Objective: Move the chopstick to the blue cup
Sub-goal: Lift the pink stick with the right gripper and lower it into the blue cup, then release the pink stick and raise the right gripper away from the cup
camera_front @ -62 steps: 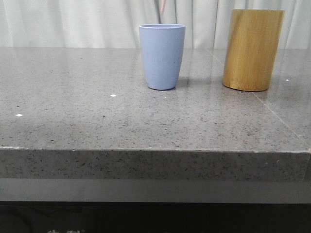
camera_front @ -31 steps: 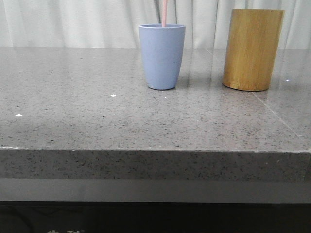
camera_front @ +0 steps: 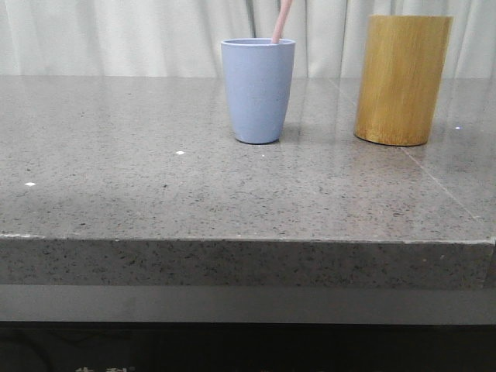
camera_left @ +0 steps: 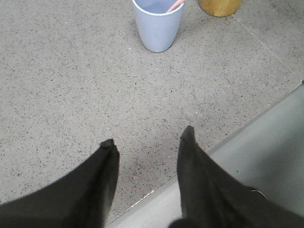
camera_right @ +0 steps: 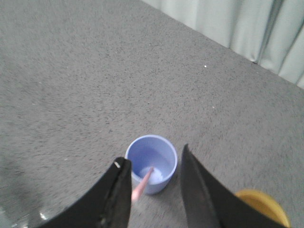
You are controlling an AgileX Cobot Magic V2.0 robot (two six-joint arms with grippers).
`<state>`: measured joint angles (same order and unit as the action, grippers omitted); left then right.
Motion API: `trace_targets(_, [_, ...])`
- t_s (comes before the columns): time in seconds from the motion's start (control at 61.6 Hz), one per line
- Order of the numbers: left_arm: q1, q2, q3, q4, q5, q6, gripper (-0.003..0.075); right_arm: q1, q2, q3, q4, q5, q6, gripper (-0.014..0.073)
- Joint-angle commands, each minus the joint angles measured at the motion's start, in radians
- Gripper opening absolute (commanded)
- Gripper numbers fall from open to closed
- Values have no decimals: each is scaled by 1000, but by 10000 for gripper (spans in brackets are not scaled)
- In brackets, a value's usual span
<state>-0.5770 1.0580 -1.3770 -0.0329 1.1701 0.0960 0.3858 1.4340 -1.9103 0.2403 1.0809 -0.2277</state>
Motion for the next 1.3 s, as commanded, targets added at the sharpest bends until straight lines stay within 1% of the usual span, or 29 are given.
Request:
trace_targets(0.0, [-4, -12, -24, -2, -53, -8, 303, -3, -132, 59, -9, -30, 55, 266])
trace_targets(0.081, [-4, -12, -24, -2, -50, -8, 303, -3, -231, 164, -18, -68, 74, 265])
trace_targets(0.13, [-4, -12, -24, -2, -50, -8, 303, -3, -294, 258, -43, -108, 93, 265])
trace_targets(0.276, [-4, -12, -24, -2, -48, -8, 303, -6, -461, 488, -165, -176, 176, 265])
trace_targets(0.39, [-4, -12, -24, -2, -48, -8, 303, -26, -569, 635, -257, -181, 265, 265])
trace_targets(0.52, [-4, -12, -24, -2, -48, -8, 303, -57, -661, 758, -309, -176, 308, 265])
trace_targets(0.731, [-4, -12, -24, -2, -48, -8, 303, -68, -756, 864, -310, -173, 308, 265])
trace_targets(0.91, [-4, -12, -24, -2, -48, -8, 302, -68, -765, 886, -295, -170, 308, 265])
trace_targets(0.958, [-4, -12, -24, -2, -48, -8, 286, -68, -765, 886, -294, -173, 308, 265])
trace_targets(1.007, [-4, -12, -24, -2, -48, -8, 240, -68, -765, 886, -294, -178, 308, 259])
trace_targets(1.056, [-4, -12, -24, -2, -48, -8, 183, -68, -765, 886, -294, -183, 308, 225])
trace_targets(1.202, [-4, -12, -24, -2, -48, -8, 5, -68, -765, 886, -294, -189, 308, 40])
trace_targets(1.235, [-4, -12, -24, -2, -48, -8, -20, -68, -765, 886, -294, -189, 308, -11])
trace_targets(1.283, [-4, -12, -24, -2, -48, -8, -19, -68, -765, 886, -294, -189, 308, -78])
